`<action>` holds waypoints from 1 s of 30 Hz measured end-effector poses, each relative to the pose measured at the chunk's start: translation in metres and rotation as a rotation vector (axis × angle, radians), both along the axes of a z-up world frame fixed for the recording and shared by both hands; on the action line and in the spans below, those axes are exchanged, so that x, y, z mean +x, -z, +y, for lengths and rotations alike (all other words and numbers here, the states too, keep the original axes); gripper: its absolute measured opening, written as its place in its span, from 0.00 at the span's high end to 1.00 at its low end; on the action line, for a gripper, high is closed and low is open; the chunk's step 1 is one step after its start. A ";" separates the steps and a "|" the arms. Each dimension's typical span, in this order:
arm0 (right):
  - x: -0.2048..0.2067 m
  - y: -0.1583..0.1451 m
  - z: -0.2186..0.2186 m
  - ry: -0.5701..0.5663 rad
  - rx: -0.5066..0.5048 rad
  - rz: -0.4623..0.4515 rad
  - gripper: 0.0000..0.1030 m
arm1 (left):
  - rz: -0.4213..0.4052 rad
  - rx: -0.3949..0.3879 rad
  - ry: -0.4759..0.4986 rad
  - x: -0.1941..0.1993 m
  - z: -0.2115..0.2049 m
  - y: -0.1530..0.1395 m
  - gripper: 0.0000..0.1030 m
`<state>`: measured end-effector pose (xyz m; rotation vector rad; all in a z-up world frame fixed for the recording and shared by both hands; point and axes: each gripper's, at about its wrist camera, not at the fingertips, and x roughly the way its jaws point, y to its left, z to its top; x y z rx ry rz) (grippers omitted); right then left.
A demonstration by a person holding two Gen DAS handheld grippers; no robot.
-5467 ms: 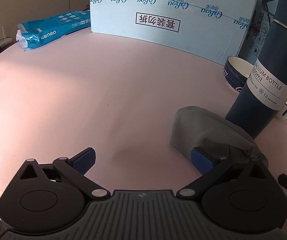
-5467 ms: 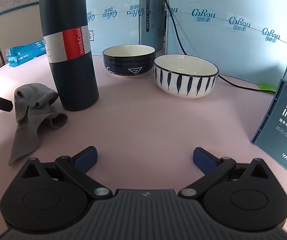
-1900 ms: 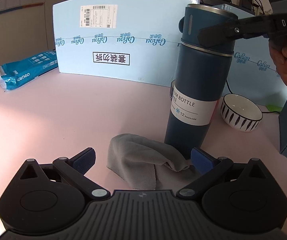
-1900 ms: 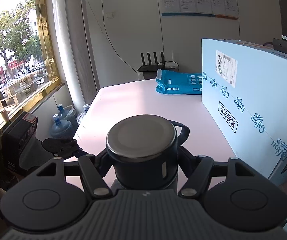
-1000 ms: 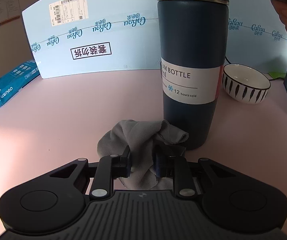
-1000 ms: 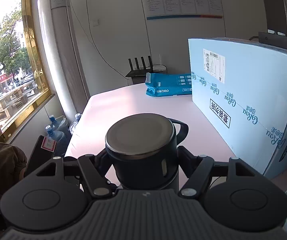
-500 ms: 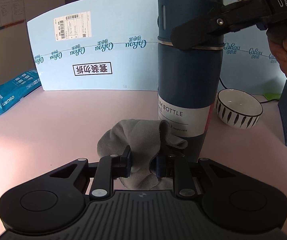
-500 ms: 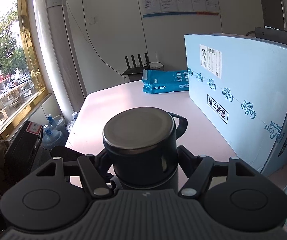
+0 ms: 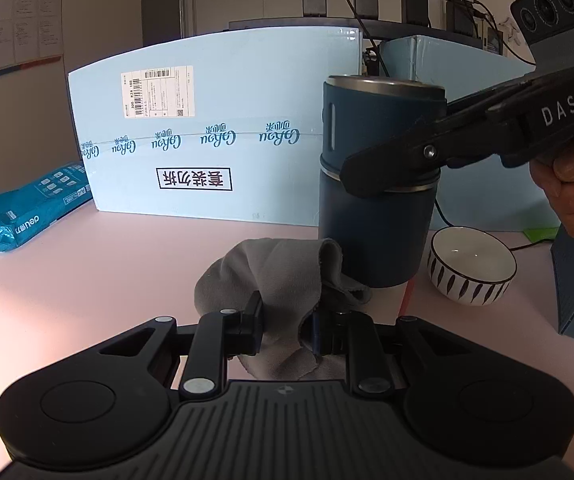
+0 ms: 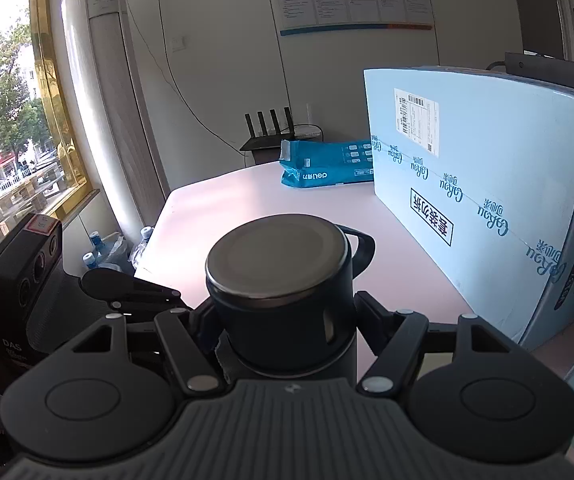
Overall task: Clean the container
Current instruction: 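Lower the bottle into the cloth with the right gripper while the left gripper holds the cloth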
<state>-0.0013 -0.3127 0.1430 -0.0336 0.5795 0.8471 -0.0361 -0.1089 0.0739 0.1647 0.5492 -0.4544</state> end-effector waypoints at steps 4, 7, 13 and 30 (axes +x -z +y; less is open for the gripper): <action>-0.001 0.000 -0.001 0.004 0.001 0.002 0.31 | -0.019 -0.039 -0.001 -0.002 0.004 -0.008 0.82; -0.001 0.000 0.000 0.005 0.001 0.003 0.31 | -0.029 -0.066 -0.010 -0.004 0.006 -0.013 0.82; -0.001 -0.002 0.000 0.008 -0.005 0.007 0.30 | -0.051 -0.140 -0.032 -0.006 0.012 -0.027 0.82; -0.002 -0.032 -0.001 0.019 0.081 0.001 0.19 | -0.073 -0.117 -0.035 -0.010 0.011 -0.034 0.82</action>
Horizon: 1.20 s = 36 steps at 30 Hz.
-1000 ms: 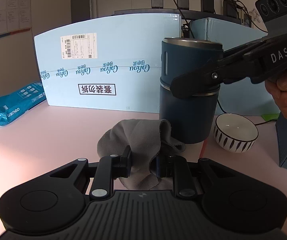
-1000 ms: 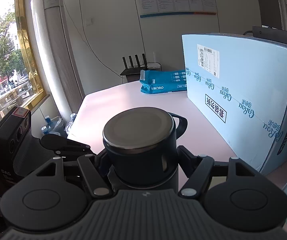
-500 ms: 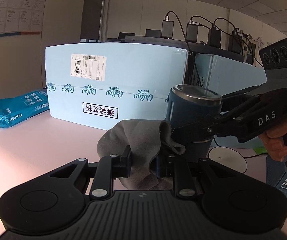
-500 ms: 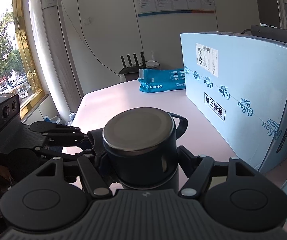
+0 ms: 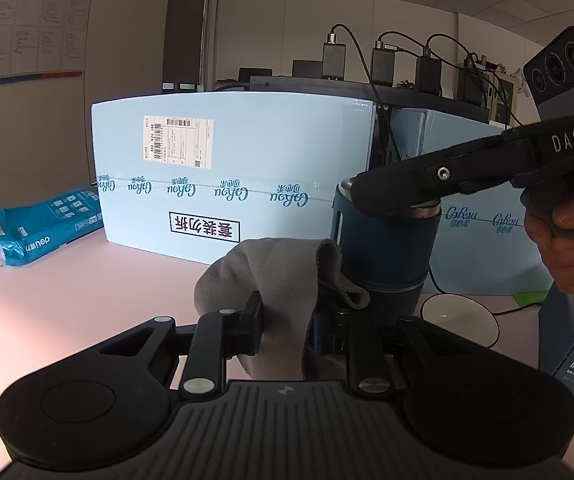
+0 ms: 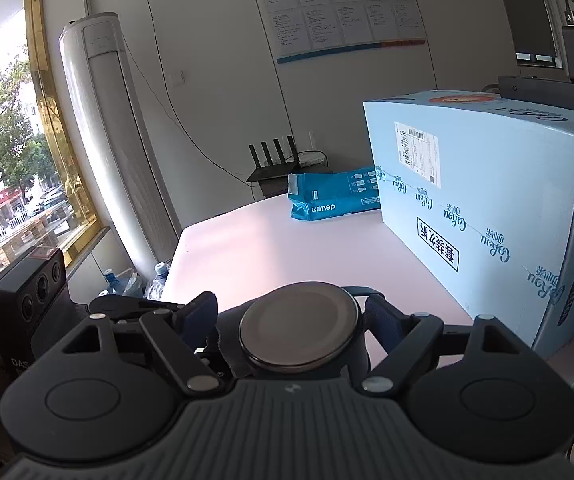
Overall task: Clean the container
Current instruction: 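Lower the bottle into the cloth with the right gripper while the left gripper holds the cloth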
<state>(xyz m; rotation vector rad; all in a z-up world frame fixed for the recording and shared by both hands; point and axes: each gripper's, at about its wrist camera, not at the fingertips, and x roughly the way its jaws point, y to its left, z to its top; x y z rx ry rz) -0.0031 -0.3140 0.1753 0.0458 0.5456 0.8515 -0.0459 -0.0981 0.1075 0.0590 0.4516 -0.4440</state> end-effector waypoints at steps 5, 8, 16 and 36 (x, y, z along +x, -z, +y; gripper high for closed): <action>0.001 0.004 0.008 0.013 -0.079 -0.010 0.34 | -0.002 -0.002 -0.005 -0.004 0.003 -0.001 0.81; 0.001 0.006 0.005 0.021 -0.067 -0.009 0.34 | -0.006 -0.016 0.000 -0.007 0.006 -0.004 0.80; -0.001 0.007 0.005 0.029 -0.064 -0.007 0.34 | -0.031 -0.066 0.012 -0.015 0.011 -0.013 0.80; -0.003 0.010 0.006 0.056 -0.080 0.001 0.33 | 0.147 0.018 -0.007 0.000 0.000 0.042 0.80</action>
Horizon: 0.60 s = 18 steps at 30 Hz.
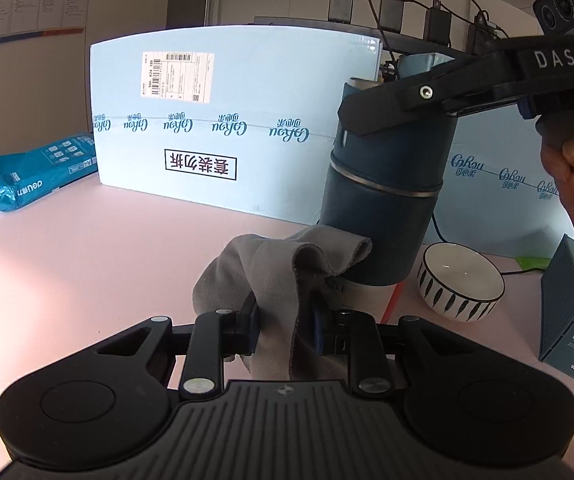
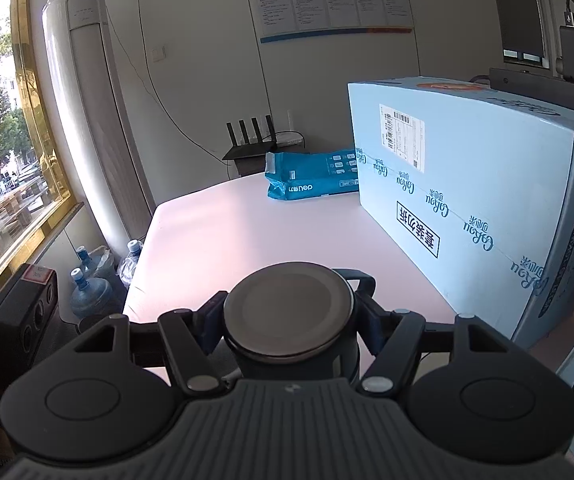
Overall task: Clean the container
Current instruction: 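Lower the bottle into the cloth with the right gripper while the left gripper holds the cloth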
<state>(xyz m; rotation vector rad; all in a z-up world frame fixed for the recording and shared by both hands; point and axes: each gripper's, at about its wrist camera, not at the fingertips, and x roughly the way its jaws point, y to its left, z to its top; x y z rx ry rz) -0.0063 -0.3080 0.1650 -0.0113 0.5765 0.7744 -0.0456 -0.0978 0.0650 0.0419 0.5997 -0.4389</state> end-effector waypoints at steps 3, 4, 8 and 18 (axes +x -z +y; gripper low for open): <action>0.000 0.000 0.001 0.001 -0.001 -0.001 0.33 | 0.019 0.012 -0.006 0.001 -0.002 0.004 0.80; 0.000 0.000 0.001 0.002 -0.002 -0.001 0.33 | 0.020 0.019 -0.008 0.001 -0.003 0.004 0.80; 0.000 -0.001 0.002 0.006 -0.005 0.001 0.33 | 0.028 0.033 -0.024 0.002 -0.004 0.004 0.80; 0.001 -0.001 0.003 0.010 -0.005 0.003 0.33 | 0.026 0.051 -0.062 0.000 -0.007 -0.004 0.80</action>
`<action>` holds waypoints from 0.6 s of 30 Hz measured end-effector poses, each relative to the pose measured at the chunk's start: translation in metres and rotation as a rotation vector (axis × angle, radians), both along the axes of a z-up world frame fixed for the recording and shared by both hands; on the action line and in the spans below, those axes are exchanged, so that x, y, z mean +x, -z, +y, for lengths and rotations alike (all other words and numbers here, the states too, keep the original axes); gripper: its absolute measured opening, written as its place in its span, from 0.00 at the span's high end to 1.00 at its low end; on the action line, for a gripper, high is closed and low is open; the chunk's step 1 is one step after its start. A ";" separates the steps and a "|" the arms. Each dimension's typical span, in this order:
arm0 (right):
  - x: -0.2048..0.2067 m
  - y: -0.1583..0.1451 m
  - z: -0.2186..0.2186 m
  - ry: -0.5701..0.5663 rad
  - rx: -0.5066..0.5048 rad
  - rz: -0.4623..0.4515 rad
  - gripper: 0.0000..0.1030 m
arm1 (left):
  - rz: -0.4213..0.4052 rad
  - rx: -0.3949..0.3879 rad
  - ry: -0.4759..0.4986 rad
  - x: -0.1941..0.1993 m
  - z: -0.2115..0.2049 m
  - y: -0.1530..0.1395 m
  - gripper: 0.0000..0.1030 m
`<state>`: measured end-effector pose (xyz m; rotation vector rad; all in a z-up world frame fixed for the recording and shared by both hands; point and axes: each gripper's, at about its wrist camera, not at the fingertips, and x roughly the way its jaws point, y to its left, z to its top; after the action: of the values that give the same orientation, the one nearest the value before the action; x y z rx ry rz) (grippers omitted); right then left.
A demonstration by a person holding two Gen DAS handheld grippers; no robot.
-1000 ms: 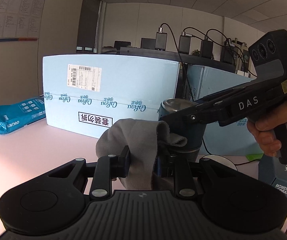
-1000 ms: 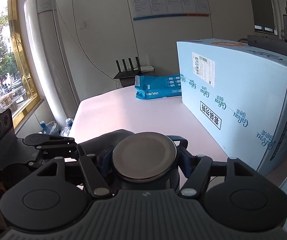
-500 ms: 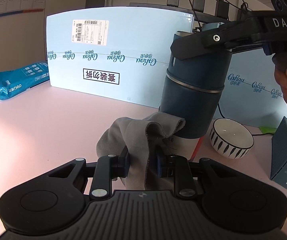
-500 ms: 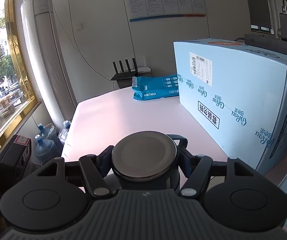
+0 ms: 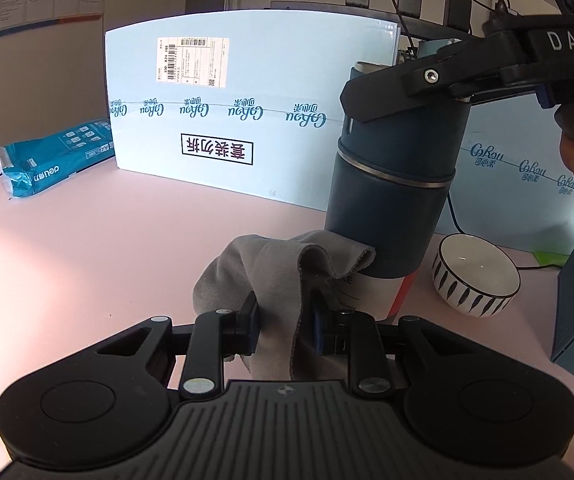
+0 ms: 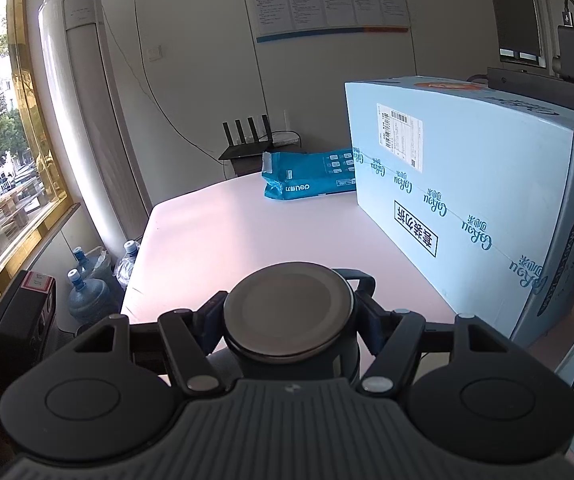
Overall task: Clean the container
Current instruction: 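Lower the bottle into the cloth with the right gripper while the left gripper holds the cloth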
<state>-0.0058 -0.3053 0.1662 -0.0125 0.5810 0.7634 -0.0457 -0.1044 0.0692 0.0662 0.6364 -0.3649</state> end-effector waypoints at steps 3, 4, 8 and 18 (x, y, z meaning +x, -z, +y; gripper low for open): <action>-0.001 0.001 0.000 -0.001 -0.001 -0.001 0.33 | -0.006 0.015 -0.013 0.000 -0.001 -0.002 0.80; -0.001 0.001 0.000 -0.001 -0.002 -0.001 0.33 | -0.006 0.016 -0.015 0.000 -0.001 -0.002 0.80; -0.001 0.000 0.000 -0.001 -0.001 0.002 0.33 | -0.009 0.008 -0.020 -0.002 -0.001 -0.005 0.80; -0.001 0.004 -0.004 0.004 0.008 0.004 0.33 | -0.125 -0.137 0.019 -0.017 0.014 -0.020 0.80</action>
<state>-0.0064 -0.3097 0.1621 -0.0021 0.5819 0.7616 -0.0625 -0.0903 0.0896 -0.0353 0.4861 -0.4184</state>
